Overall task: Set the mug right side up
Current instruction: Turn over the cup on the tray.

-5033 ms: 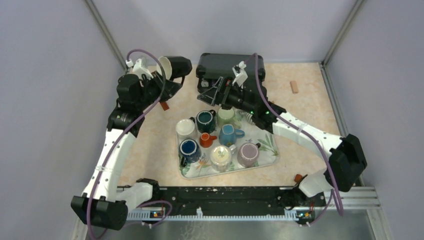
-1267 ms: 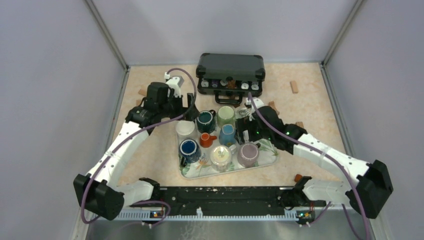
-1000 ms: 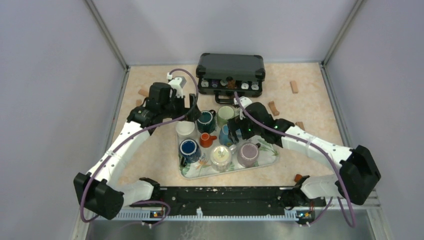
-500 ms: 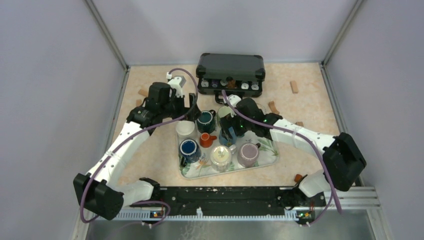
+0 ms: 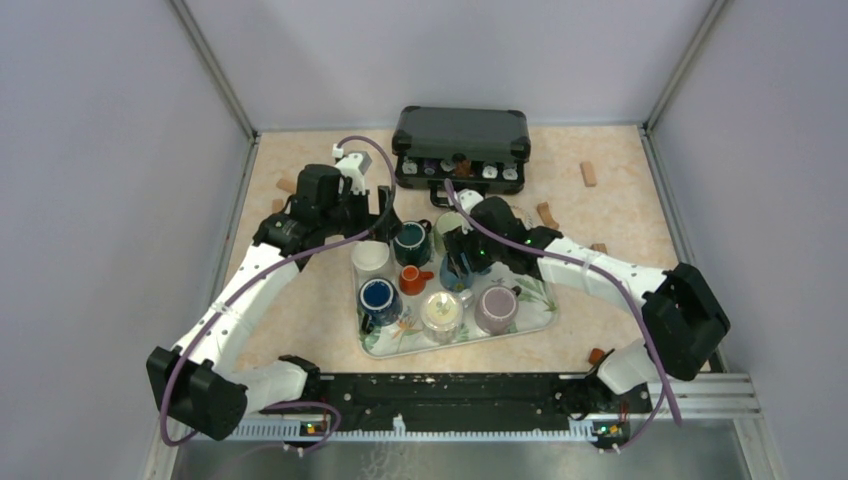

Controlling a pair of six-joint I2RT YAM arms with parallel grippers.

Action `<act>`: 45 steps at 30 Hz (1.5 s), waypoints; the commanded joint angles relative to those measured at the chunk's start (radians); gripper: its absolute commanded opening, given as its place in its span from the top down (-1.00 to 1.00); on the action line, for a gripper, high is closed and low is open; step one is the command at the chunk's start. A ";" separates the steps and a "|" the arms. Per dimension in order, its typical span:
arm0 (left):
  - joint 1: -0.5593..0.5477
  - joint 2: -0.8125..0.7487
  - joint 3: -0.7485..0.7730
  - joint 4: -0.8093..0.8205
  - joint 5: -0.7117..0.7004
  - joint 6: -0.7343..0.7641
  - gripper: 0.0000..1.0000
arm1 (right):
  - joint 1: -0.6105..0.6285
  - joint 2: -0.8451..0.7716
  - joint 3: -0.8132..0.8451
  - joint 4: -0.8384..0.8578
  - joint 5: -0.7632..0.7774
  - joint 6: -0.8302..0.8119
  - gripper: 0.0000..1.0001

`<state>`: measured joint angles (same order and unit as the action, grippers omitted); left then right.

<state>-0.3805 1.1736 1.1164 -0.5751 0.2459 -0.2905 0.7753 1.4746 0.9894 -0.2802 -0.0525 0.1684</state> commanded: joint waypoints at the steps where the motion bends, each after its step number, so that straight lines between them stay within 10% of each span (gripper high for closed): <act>1: -0.001 -0.027 0.008 0.055 -0.002 -0.015 -0.97 | 0.012 -0.031 -0.013 0.007 0.063 0.059 -0.33; 11: -0.001 -0.019 -0.003 0.071 0.002 -0.027 -0.97 | 0.012 -0.097 -0.047 -0.039 0.206 0.204 -0.33; 17: -0.001 -0.016 -0.007 0.077 0.008 -0.029 -0.97 | 0.012 -0.117 -0.063 -0.023 0.148 0.136 -0.82; 26: -0.001 -0.017 -0.007 0.078 0.013 -0.027 -0.97 | 0.012 -0.115 -0.049 -0.095 0.025 0.010 -0.89; 45: -0.001 -0.019 -0.019 0.090 0.019 -0.027 -0.97 | 0.042 -0.024 0.010 -0.083 0.050 0.100 -0.07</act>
<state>-0.3805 1.1736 1.1046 -0.5278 0.2474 -0.3122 0.7891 1.4460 0.9443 -0.3916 -0.0135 0.2287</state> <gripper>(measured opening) 0.987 0.567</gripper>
